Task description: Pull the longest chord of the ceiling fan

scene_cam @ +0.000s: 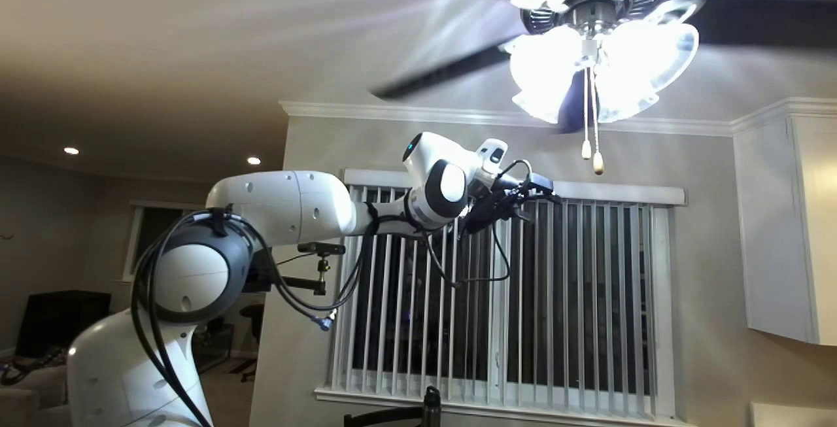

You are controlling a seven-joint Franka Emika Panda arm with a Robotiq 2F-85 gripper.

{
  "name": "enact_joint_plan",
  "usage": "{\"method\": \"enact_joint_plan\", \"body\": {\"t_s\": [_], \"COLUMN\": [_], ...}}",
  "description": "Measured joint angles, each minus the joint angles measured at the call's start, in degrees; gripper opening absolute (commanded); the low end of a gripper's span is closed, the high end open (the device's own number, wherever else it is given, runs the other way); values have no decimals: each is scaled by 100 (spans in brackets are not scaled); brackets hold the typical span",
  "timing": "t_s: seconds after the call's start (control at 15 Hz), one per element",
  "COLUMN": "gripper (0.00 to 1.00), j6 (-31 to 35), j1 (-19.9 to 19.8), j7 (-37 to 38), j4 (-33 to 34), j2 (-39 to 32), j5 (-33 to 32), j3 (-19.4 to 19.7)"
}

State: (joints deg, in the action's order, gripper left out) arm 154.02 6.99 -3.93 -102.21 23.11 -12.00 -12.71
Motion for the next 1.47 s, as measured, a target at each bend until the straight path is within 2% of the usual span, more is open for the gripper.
{"method": "enact_joint_plan", "body": {"t_s": [0.27,0.47,0.67,0.87,1.13,1.47], "gripper": [100,100,100,100,100,100], "j6": [740,1179,1237,1237,1237,1232], "j1": [-1049,-2000,-2644,-3121,-3658,-3994], "j7": [844,1874,2618,3065,3373,3441], "j4": [99,281,487,685,931,1031], "j2": [-125,-183,-184,-181,-178,-176], "j5": [-858,-1617,-2014,-2286,-2481,-2490], "j3": [-94,-534,-1017,-1396,-1694,-1932]}}
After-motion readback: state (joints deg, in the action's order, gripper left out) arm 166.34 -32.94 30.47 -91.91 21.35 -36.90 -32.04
